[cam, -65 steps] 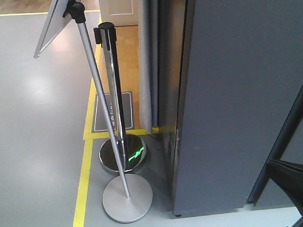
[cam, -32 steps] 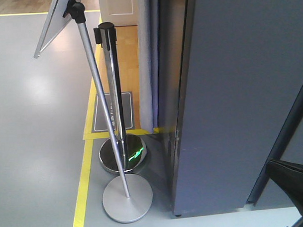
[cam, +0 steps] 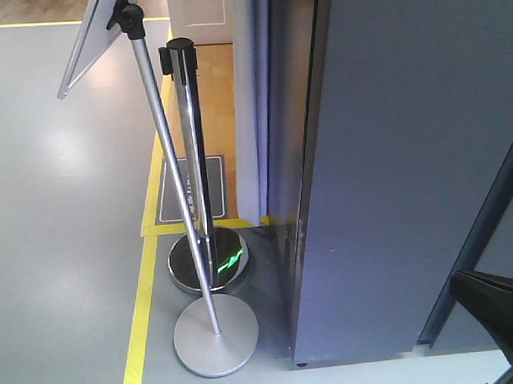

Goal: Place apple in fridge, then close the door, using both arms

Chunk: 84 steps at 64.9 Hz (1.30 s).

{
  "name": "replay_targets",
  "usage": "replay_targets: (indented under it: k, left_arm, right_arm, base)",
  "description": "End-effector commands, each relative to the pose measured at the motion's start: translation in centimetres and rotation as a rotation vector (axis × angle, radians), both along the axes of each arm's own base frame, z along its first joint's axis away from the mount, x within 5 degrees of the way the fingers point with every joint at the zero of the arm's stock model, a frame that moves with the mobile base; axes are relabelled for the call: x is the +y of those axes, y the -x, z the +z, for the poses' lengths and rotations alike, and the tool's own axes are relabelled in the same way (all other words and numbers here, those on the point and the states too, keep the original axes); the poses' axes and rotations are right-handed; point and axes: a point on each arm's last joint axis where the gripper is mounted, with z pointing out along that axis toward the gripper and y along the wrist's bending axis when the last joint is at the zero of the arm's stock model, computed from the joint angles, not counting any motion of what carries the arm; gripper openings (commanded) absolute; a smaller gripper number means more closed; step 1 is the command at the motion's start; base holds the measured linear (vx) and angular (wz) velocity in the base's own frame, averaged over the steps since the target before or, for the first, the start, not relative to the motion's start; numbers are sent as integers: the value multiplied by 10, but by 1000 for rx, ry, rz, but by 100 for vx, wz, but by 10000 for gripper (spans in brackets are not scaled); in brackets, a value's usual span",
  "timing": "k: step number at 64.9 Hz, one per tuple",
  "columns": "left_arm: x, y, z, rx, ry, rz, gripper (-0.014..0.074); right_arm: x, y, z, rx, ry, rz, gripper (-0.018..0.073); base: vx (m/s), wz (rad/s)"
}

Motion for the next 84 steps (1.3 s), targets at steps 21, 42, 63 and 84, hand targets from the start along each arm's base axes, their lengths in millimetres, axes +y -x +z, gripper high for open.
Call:
replay_targets:
  k: [21, 42, 63, 84]
  left_arm:
    - [4, 6, -20, 136, -425, -10, -6]
    - [7, 22, -15, 46, -586, 42, -6]
    - [4, 25, -13, 21, -495, 22, -6]
    - [3, 24, -10, -24, -503, 26, -6]
  right_arm:
    - [-1, -2, 11, -42, -23, -24, -5]
    - [-1, -2, 11, -42, -23, -24, -5]
    - [-1, -2, 11, -42, -23, -24, -5]
    - [-1, -2, 11, -42, -23, -24, -5]
  base:
    - [0, 0]
    - [0, 0]
    - [0, 0]
    - [0, 0]
